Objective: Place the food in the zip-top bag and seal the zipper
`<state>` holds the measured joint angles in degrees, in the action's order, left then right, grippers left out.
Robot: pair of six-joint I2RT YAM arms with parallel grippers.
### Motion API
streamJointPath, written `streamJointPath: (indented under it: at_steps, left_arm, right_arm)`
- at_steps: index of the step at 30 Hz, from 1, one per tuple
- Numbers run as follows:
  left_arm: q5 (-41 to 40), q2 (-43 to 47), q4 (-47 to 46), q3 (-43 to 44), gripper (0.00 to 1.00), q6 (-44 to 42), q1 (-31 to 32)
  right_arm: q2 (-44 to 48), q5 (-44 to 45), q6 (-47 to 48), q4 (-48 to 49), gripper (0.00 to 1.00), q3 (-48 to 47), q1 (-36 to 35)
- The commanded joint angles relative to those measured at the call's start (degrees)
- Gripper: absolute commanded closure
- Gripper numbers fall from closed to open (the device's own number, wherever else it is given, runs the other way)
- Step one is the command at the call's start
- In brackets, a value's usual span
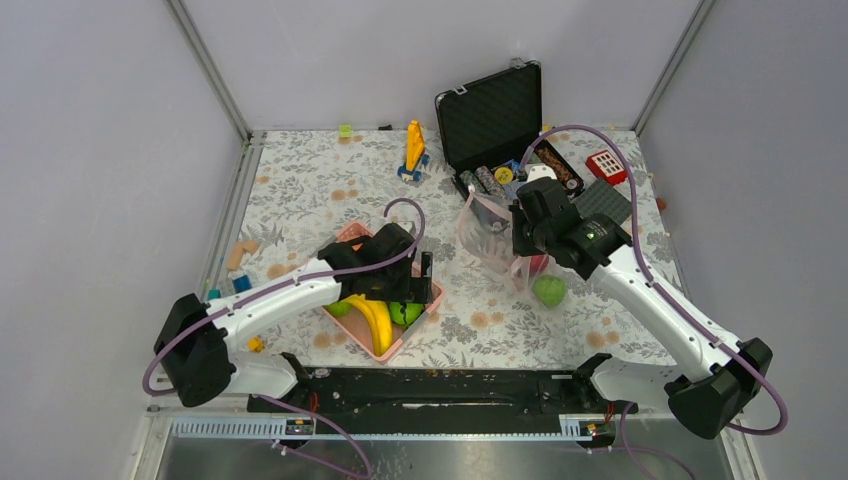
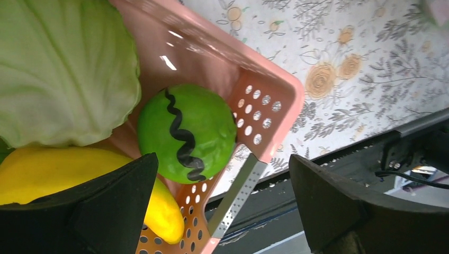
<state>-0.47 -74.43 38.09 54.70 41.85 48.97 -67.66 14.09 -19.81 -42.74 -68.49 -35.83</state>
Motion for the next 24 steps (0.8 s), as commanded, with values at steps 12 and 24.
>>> streamJointPath:
  at_steps: [12,24]
  left_arm:
    - [-7.63,-4.38,3.9,1.48,0.12,2.22,0.13]
    - [-7.07,-8.52,3.69,1.3,0.2,3.96,0.49]
  right_arm:
    - [-1.02,1.54,0.72,0.97,0.9,0.13,0.35]
    - [-1.44,1.65,0.75,0.57,0.9,0.19,0.31]
